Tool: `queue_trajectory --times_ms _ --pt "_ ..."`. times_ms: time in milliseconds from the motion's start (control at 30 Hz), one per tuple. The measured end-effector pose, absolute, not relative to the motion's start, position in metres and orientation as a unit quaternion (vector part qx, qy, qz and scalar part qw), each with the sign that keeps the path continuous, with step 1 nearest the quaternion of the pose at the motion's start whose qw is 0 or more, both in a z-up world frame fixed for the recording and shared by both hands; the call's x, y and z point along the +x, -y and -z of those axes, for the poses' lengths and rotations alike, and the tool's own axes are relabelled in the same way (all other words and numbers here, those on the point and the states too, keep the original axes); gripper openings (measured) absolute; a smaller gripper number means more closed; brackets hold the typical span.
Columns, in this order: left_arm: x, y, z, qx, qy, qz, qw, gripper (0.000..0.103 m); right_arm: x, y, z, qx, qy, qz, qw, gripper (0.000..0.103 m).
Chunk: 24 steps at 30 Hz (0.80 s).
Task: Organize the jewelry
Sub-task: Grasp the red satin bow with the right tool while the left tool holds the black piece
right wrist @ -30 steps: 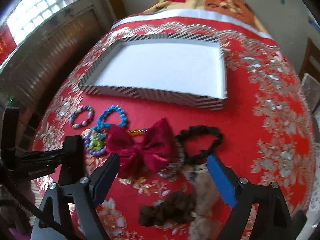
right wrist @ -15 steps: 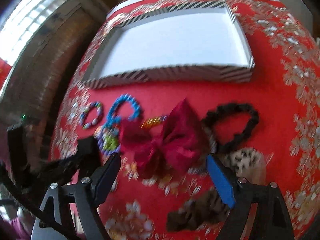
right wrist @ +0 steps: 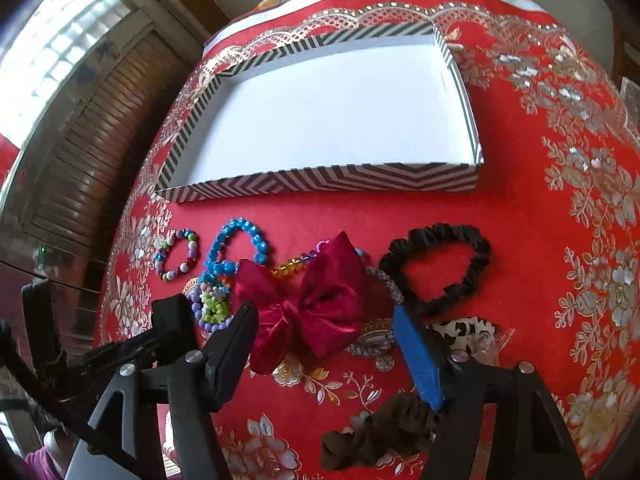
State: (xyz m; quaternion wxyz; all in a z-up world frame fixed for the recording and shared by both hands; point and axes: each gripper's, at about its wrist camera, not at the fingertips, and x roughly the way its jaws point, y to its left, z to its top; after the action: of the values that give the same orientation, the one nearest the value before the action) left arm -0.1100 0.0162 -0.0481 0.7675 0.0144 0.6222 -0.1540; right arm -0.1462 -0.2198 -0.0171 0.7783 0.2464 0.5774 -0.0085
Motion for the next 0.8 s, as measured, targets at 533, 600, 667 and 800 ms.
queue_trajectory --times_ms 533,600,667,800 --pt "-0.115 -0.007 0.045 0.035 -0.603 0.157 0.782 0.014 -0.136 0.186 0.036 0.163 -0.591 -0.031 0.789 0.030" --pt "-0.116 -0.007 0.042 0.032 -0.600 0.166 0.782 0.012 -0.140 0.188 0.036 0.167 -0.584 -0.038 0.794 0.010" --pt "-0.114 -0.009 0.038 0.029 -0.598 0.174 0.782 0.011 -0.143 0.193 0.030 0.177 -0.575 -0.038 0.798 0.008" --pt "-0.108 -0.014 0.020 0.025 -0.587 0.186 0.788 0.010 -0.147 0.200 0.004 0.185 -0.545 -0.045 0.817 0.007"
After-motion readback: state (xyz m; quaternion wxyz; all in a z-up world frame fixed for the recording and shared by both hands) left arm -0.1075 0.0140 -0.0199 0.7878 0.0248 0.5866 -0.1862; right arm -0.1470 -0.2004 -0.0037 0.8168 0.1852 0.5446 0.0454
